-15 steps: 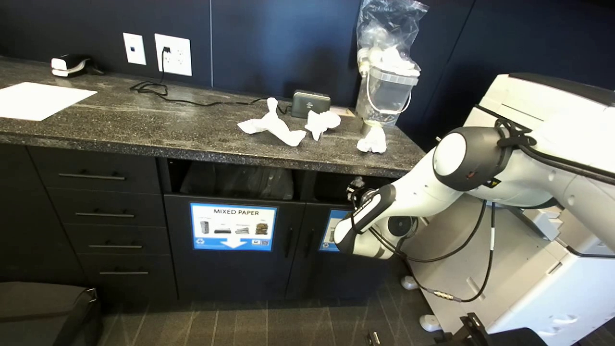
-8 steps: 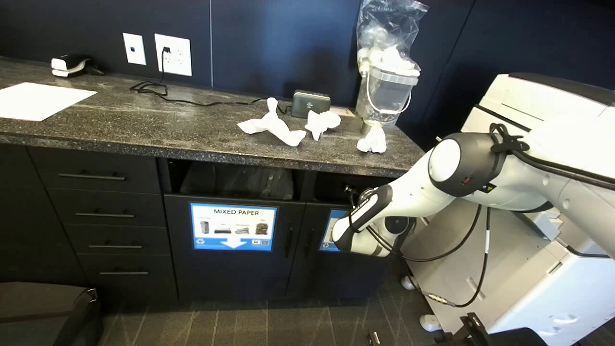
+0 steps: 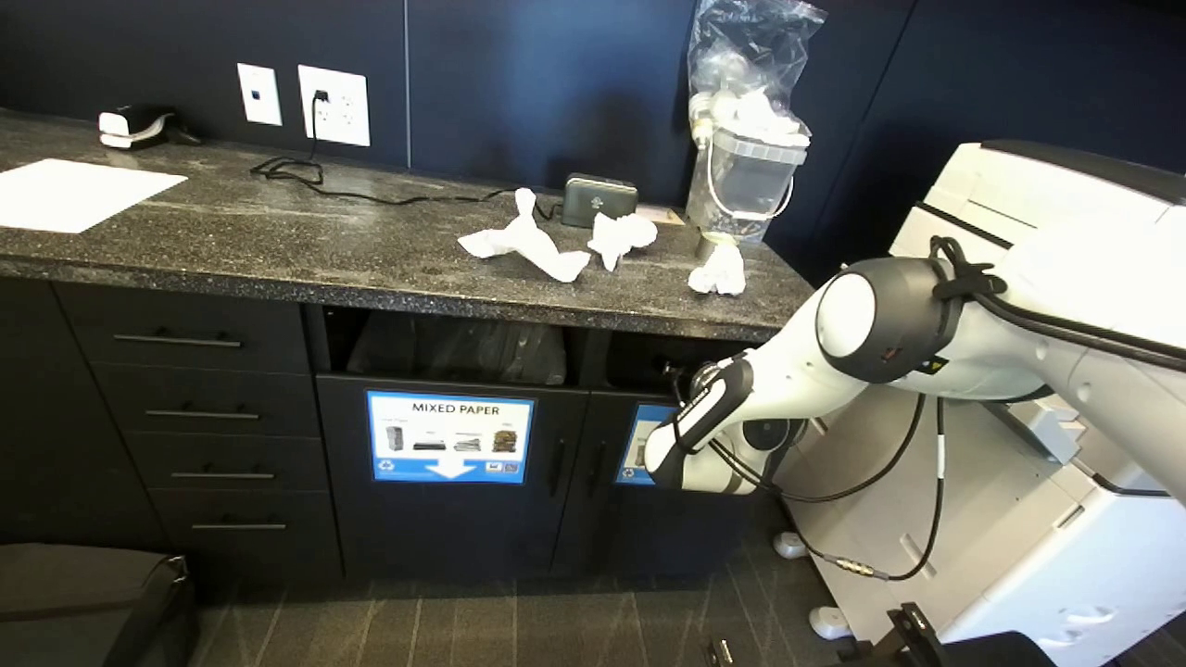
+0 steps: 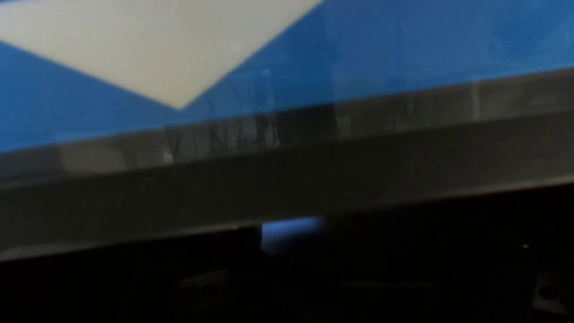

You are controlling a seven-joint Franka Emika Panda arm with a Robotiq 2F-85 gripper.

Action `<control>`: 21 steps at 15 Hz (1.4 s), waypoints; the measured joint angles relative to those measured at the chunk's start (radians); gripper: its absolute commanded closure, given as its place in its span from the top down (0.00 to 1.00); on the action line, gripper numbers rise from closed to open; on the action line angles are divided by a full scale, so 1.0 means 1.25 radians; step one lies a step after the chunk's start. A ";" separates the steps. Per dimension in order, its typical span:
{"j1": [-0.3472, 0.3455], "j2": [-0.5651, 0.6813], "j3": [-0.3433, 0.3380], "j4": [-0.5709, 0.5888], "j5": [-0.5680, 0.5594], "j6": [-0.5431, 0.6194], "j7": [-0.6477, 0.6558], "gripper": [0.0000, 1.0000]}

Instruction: Place two crumpled papers inside the bin on the right

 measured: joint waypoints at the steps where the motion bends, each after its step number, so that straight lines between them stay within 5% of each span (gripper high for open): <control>1: 0.005 -0.005 -0.008 -0.006 0.000 0.006 -0.011 1.00; 7: 0.043 -0.095 -0.043 -0.127 0.041 0.024 -0.099 1.00; 13: 0.141 -0.241 -0.069 -0.337 0.235 -0.005 -0.226 1.00; 18: 0.323 -0.395 -0.114 -0.483 0.526 -0.198 -0.379 1.00; 21: 0.491 -0.492 -0.212 -0.519 0.743 -0.402 -0.512 1.00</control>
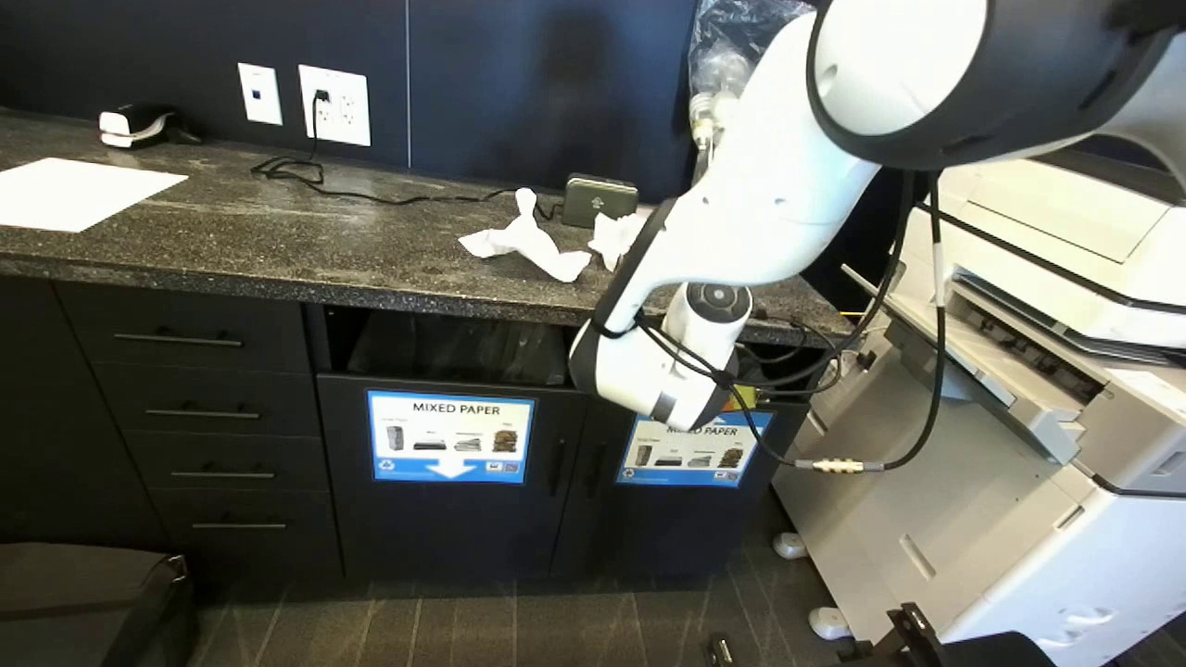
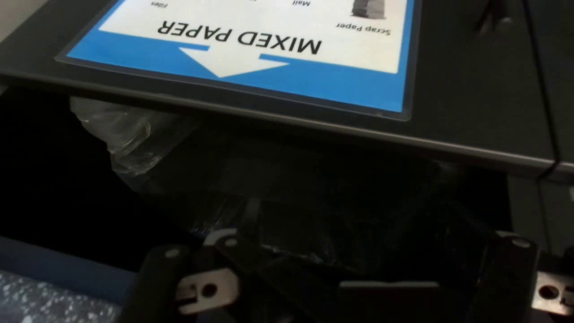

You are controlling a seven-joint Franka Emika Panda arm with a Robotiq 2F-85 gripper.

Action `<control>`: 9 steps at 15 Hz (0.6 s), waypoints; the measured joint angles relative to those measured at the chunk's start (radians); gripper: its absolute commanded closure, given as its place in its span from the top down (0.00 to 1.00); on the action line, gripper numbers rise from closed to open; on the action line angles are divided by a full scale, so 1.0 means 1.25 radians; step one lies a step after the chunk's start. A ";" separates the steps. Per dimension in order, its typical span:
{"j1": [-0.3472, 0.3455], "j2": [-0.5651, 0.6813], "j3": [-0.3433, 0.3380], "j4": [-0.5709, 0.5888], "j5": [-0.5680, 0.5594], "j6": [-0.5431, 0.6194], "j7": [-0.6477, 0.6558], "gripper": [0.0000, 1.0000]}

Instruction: Place two crumpled papers inside the bin on the right

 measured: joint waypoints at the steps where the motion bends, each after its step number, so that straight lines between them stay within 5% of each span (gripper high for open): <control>1: 0.062 -0.022 -0.054 -0.003 0.072 -0.071 -0.049 1.00; 4: 0.238 -0.049 -0.248 -0.002 0.190 -0.260 -0.136 1.00; 7: 0.356 -0.050 -0.416 0.000 0.137 -0.430 -0.072 1.00; 9: 0.389 -0.050 -0.479 0.008 0.092 -0.528 -0.009 1.00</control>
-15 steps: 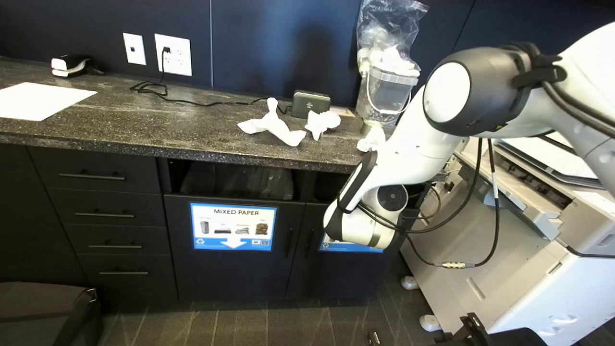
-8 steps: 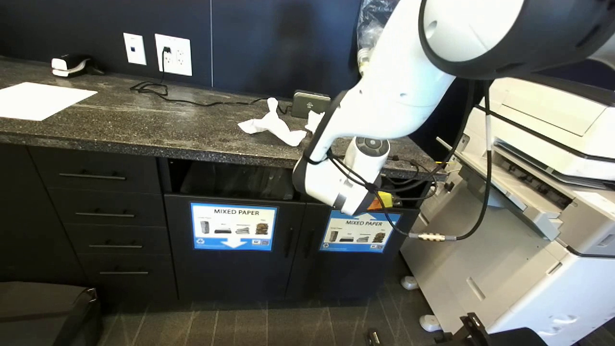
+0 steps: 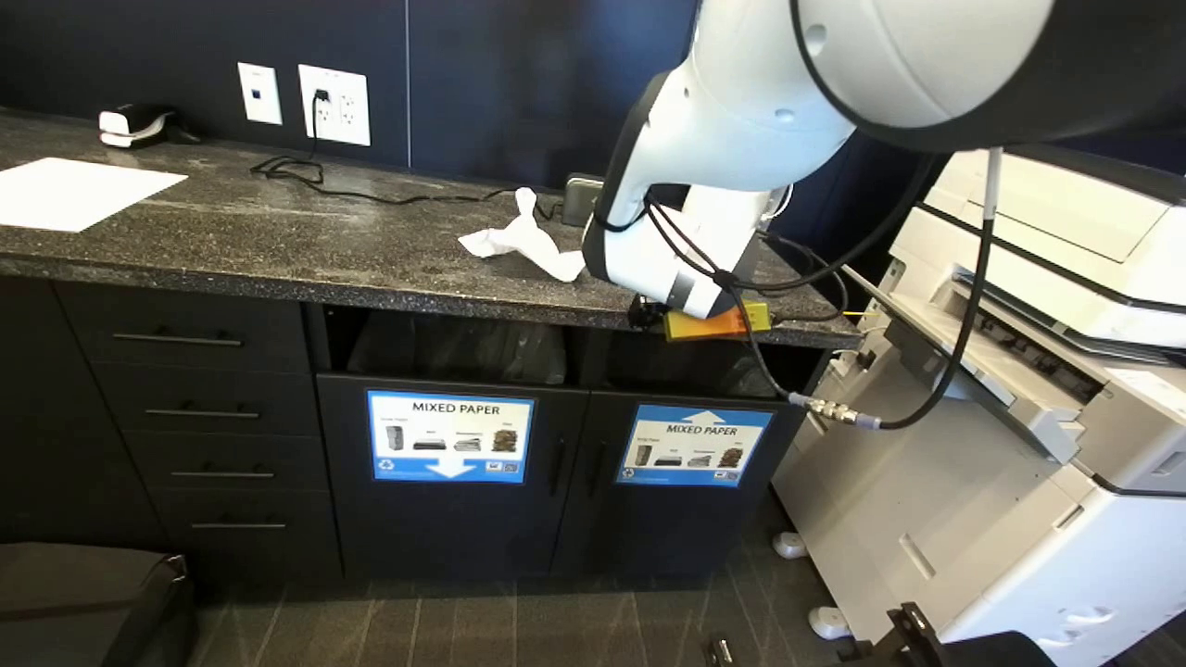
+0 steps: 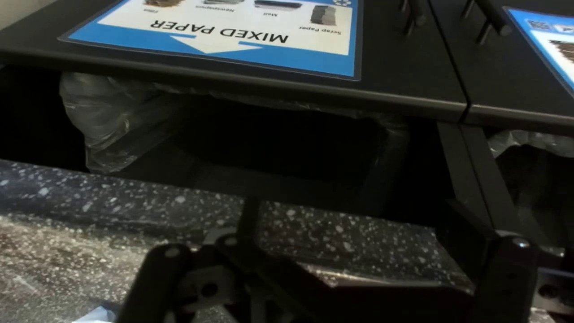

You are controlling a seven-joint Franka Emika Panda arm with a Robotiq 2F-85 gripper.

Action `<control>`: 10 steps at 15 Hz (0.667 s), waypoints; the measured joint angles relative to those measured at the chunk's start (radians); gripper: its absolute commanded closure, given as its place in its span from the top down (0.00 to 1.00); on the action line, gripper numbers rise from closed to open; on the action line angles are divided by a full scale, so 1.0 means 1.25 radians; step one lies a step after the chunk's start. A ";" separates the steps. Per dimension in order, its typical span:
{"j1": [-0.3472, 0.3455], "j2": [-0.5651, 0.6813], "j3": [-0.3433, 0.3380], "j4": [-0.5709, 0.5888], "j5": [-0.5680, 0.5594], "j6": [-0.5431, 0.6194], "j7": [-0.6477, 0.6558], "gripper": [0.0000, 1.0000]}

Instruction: Place two crumpled papers inside the bin on the right

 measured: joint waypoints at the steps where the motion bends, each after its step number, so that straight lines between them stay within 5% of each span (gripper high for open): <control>1: 0.011 0.000 -0.026 0.007 -0.025 -0.048 0.030 1.00; 4: 0.000 -0.018 -0.045 0.029 -0.166 -0.129 0.157 1.00; 10: -0.121 -0.107 0.063 0.047 -0.581 -0.148 0.400 1.00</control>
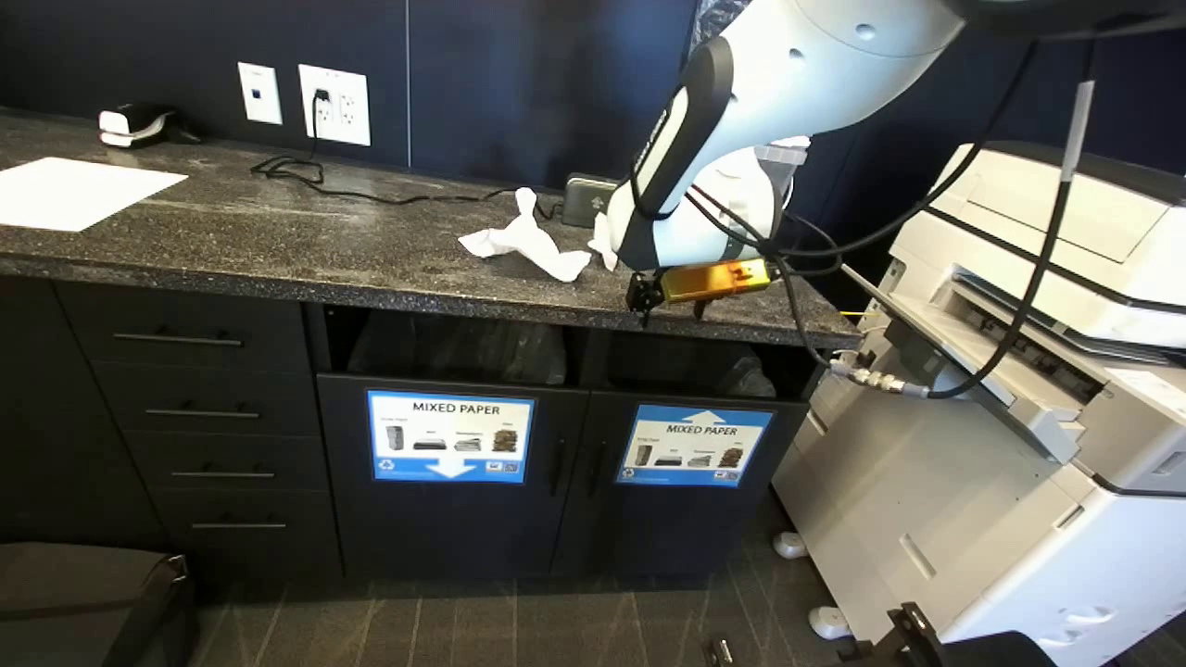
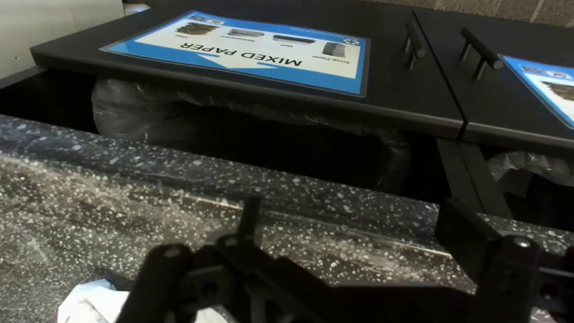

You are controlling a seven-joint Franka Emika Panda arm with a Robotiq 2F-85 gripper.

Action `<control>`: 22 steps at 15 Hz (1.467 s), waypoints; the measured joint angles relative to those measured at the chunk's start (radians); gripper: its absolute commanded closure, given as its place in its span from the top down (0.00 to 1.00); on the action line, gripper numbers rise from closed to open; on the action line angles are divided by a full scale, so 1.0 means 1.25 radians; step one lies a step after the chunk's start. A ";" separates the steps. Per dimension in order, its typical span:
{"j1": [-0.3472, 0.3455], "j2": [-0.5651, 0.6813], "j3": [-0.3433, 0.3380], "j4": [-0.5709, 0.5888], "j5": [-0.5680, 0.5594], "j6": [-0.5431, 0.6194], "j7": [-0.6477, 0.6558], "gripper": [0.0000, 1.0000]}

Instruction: Place two crumpled papers inside the bin on the right

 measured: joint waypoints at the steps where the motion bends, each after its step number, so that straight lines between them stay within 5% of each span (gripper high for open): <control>1: -0.024 -0.015 0.023 0.004 -0.060 -0.006 0.036 1.00; 5: -0.136 -0.066 0.127 0.031 -0.211 -0.049 0.131 1.00; 11: -0.380 -0.105 0.295 0.270 -0.283 -0.051 0.218 1.00; 15: -0.503 -0.085 0.384 0.446 -0.297 -0.230 0.217 1.00; 19: -0.571 -0.006 0.437 0.576 -0.309 -0.421 0.211 1.00; 22: -0.603 0.059 0.457 0.627 -0.311 -0.479 0.207 1.00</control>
